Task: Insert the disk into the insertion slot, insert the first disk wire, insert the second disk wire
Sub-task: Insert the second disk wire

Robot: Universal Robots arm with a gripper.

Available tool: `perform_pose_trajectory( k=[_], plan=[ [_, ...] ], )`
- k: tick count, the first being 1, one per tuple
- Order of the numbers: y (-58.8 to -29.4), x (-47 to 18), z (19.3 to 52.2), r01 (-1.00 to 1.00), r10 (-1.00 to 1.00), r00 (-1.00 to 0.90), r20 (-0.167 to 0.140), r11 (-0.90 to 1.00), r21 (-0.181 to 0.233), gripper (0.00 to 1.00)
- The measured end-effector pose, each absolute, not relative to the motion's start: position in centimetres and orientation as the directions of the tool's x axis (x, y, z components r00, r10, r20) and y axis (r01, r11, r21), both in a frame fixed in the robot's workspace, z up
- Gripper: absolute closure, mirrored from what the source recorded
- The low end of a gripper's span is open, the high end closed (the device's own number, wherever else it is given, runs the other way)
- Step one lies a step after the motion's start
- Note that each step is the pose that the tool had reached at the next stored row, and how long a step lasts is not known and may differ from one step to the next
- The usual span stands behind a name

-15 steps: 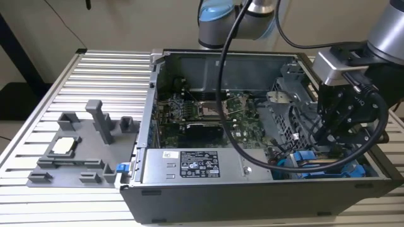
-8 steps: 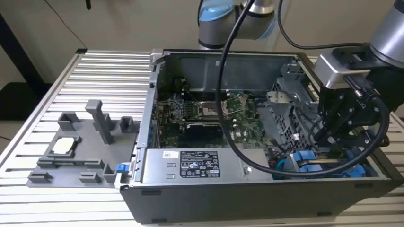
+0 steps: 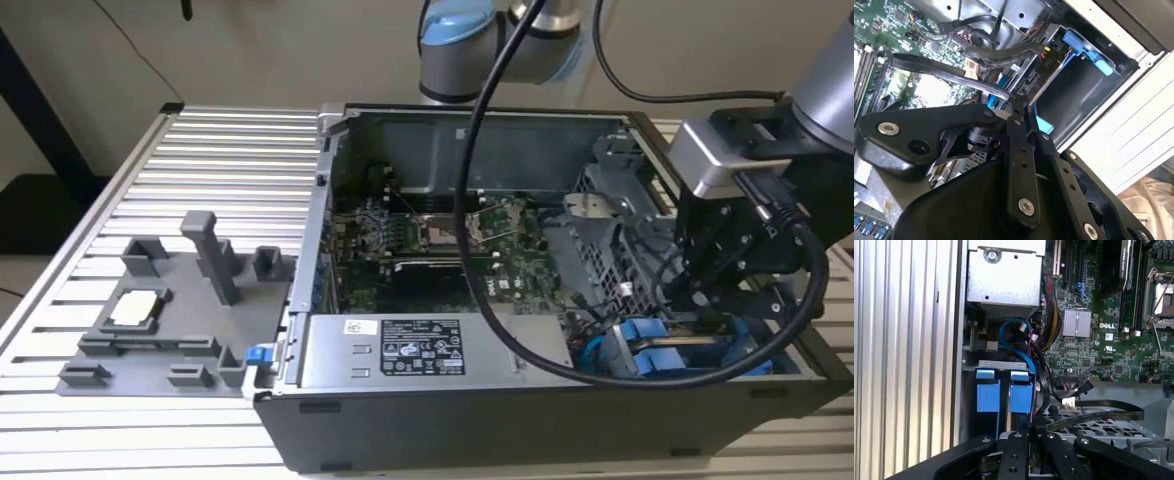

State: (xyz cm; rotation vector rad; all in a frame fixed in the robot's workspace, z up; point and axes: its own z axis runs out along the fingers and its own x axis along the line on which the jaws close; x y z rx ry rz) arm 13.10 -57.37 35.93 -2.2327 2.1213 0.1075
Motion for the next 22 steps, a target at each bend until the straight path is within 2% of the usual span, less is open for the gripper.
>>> perform_pose_trajectory(
  k=[3,9,22],
  plan=[
    [-57.6,13.1,35.9,-0.999,-0.993,0.049,-0.112,-0.050,0.004,0.84],
    [-57.9,14.2,35.9,-0.998,-0.993,0.045,-0.113,-0.050,0.035,0.84],
    [-58.3,14.6,35.3,-0.998,-0.993,0.045,-0.112,-0.049,0.036,0.84]
  ],
)
